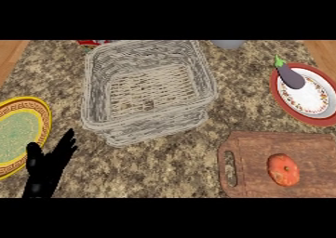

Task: Pick the squash from the cutting board and place it in the basket

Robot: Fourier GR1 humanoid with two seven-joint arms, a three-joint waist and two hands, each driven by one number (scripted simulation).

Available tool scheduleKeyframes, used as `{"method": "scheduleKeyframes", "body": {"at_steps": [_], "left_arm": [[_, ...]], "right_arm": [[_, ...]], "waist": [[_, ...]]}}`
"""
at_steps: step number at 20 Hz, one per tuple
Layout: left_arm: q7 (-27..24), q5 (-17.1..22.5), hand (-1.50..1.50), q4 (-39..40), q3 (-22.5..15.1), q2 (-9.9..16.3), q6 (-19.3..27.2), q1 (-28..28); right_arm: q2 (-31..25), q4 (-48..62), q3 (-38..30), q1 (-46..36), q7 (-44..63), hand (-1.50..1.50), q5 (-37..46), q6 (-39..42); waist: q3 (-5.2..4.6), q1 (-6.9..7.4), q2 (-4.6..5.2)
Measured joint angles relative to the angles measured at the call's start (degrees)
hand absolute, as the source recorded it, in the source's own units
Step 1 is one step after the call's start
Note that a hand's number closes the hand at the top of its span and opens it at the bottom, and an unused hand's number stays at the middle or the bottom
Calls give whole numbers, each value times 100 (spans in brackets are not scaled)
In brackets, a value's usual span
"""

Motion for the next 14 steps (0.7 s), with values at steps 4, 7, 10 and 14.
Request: {"method": "scheduleKeyframes", "body": {"at_steps": [4, 7, 10, 14], "left_arm": [[66, -115, 0, -21, 12, -99, 3, -18], [161, -158, 0, -22, 35, -116, -71, -57], [249, -282, 0, -151, 23, -191, 24, -17], [265, -266, 0, -65, 166, -189, -170, -20]], "right_arm": [[470, -49, 320, 158, -99, -150, 658, -31], [776, 213, 665, 175, -287, -150, 1275, -47], [1042, 465, 994, 182, -384, -150, 1767, -11], [1403, 792, 1253, 193, -608, -150, 2274, 12]], "waist": [[6, 28, 2], [6, 52, 8], [3, 66, 11], [6, 60, 10]]}}
